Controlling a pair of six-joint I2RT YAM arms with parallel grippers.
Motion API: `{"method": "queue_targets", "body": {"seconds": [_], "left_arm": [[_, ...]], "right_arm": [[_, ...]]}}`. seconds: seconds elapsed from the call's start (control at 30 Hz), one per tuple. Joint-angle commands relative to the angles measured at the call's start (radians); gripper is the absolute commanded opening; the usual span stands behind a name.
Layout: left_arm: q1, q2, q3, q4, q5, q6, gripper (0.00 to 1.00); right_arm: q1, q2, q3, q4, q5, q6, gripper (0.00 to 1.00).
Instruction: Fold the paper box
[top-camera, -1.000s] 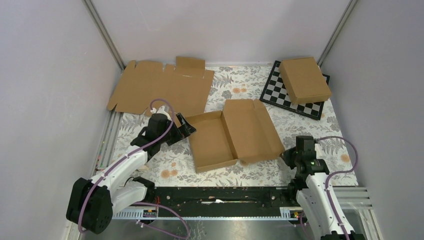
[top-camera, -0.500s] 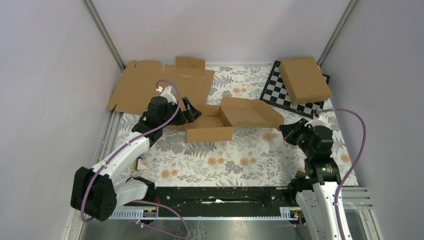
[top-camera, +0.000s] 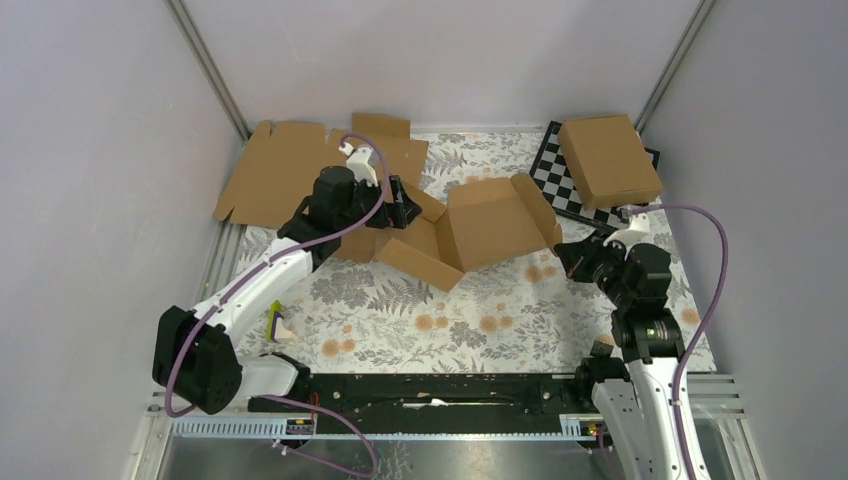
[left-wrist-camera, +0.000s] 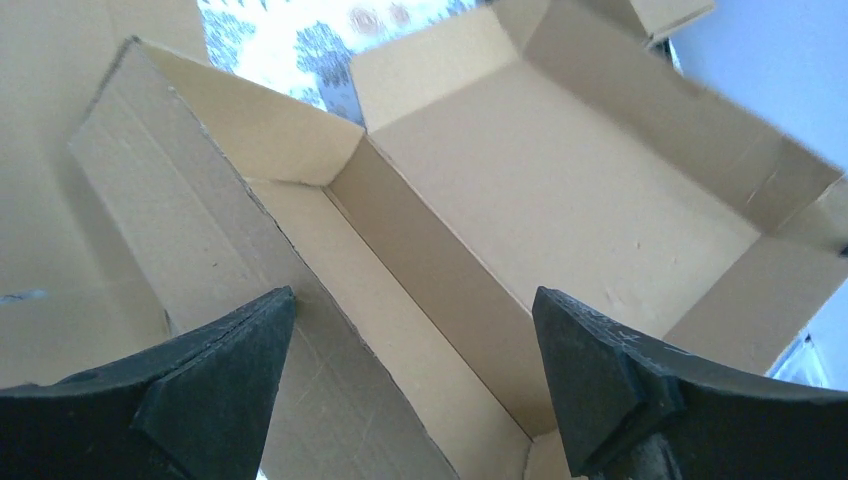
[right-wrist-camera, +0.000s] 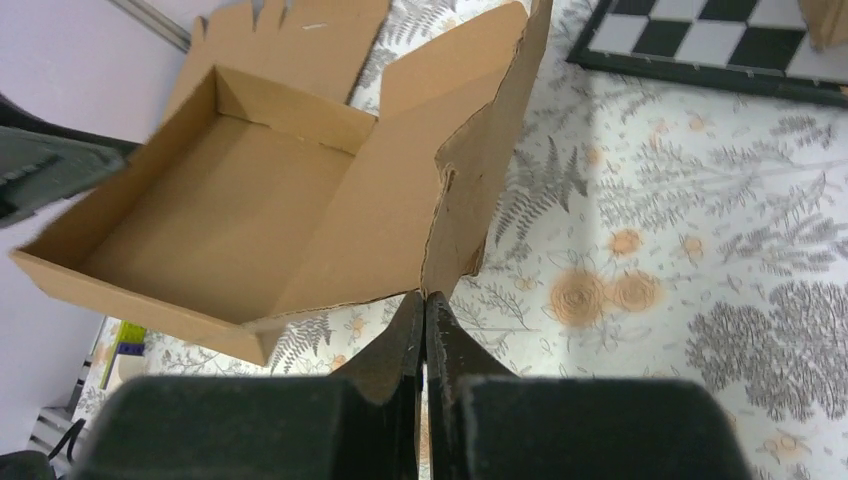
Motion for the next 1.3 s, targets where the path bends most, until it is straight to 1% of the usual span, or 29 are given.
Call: {"method": "queue_targets", "body": {"seconds": [0.0,0.17,0.3,0.37,0.43,0.5,0.53,0.63,0.67,0.73,0.8,0.87,0.97,1.1,1.17,1.27], "left_arm": [[-0.061,-0.036,-0.039,-0.060,-0.005,0.011,0.90],[-0.108,-0.127,-0.193,-0.049,-0.036,-0.060,0.89],[-0.135,-0.213,-0.327,0.005,-0.057,-0.138,0.89],[-0.139,-0.247,-0.379,0.044,-0.057,-0.163,0.89],[-0.140,-0.262,-0.404,0.068,-0.031,-0.173,0.89],[-0.140,-0.254,-0.400,0.065,0.013,-0.152,0.89],[-0.140,-0.245,-0.380,0.031,0.014,-0.130,0.90],[-0.130,-0.234,-0.281,-0.083,-0.075,-0.051,0.93],[-0.116,-0.234,-0.250,-0.099,-0.086,-0.034,0.93],[-0.069,-0.231,-0.199,-0.088,-0.055,-0.014,0.93],[-0.037,-0.217,-0.177,-0.021,-0.048,-0.001,0.93],[-0.033,-0.189,-0.177,0.073,-0.105,0.019,0.93],[-0.033,-0.126,-0.218,0.303,-0.145,0.062,0.92],[-0.034,-0.083,-0.266,0.490,-0.159,0.127,0.91],[-0.034,-0.077,-0.293,0.546,-0.143,0.165,0.91],[-0.034,-0.061,-0.312,0.582,-0.145,0.200,0.92]], "right_arm": [[0.008,0.041,0.088,0.087,-0.140,-0.024,0.00],[0.009,0.070,0.131,0.106,-0.240,-0.024,0.00],[0.018,0.099,0.184,0.140,-0.405,0.023,0.00],[0.040,0.129,0.214,0.126,-0.457,0.026,0.00],[0.069,0.148,0.243,0.080,-0.475,0.001,0.00],[0.093,0.158,0.272,0.011,-0.468,-0.041,0.00],[0.104,0.162,0.282,-0.019,-0.460,-0.060,0.00],[0.130,0.180,0.303,-0.091,-0.436,-0.110,0.00],[0.137,0.185,0.308,-0.111,-0.427,-0.122,0.00],[0.140,0.185,0.302,-0.130,-0.416,-0.138,0.00],[0.146,0.182,0.290,-0.131,-0.409,-0.143,0.00],[0.148,0.183,0.280,-0.131,-0.409,-0.145,0.00],[0.151,0.191,0.273,-0.131,-0.405,-0.145,0.00],[0.160,0.195,0.282,-0.132,-0.392,-0.140,0.00],[0.160,0.201,0.287,-0.133,-0.377,-0.139,0.00],[0.159,0.197,0.289,-0.114,-0.340,-0.133,0.00]]}}
